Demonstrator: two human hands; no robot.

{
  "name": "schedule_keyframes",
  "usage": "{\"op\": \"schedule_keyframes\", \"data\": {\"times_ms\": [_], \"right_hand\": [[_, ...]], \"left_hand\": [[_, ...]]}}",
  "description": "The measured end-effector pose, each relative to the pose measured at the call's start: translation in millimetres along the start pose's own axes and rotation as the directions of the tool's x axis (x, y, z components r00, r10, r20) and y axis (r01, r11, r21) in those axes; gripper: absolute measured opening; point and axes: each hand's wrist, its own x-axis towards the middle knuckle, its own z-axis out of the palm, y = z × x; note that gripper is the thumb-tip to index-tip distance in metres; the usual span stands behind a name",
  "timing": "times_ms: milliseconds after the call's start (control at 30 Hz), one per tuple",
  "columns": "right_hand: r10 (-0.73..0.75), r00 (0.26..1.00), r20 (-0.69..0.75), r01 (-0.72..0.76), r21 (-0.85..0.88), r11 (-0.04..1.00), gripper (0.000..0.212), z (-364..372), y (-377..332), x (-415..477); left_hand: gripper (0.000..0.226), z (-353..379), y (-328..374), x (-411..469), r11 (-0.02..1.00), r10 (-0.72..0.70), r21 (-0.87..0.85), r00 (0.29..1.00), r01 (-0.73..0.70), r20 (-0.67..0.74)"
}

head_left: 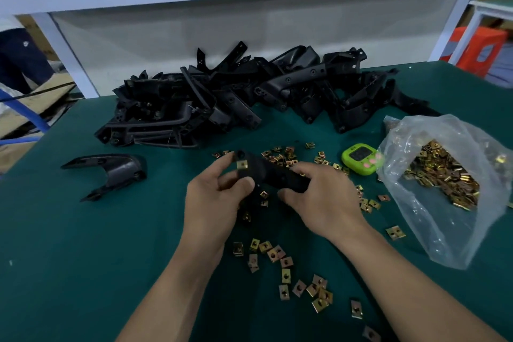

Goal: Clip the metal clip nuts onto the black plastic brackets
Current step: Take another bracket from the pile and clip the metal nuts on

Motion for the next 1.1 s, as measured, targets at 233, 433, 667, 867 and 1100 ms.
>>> {"op": "schedule_keyframes", "data": {"times_ms": [233,433,667,867,1100], "right_hand": [[0.097,0.994,-0.043,-0.087,0.193,0.977,0.017,3,2,2],[0.058,0.998,-0.025,-0.054,0.117,0.992,0.019,3,0,0],[0.066,0.997,-0.025,-0.062,0.145,0.987,0.018,2,1,0],[0.076,0.997,-0.014,-0.072,0.208,0.975,0.014,0,1,2],[0.069,0.997,-0.035,-0.058,0.235,0.970,0.018,-2,2,6]], "left_hand": [[0.026,-18,-7,-6,0.731,0.223,0.664,0.975,-0.158,-0.013],[0.005,-21,-6,-4,0.589,0.090,0.793,0.988,-0.157,0.128],[0.015,2,-11,-18,0.526,0.247,0.811,0.959,-0.255,0.142],[0.007,6,-13,-12,0.574,0.172,0.786,0.972,-0.229,0.157],[0.011,7,-12,-15,0.505,0.248,0.803,0.944,-0.318,0.219]]}}
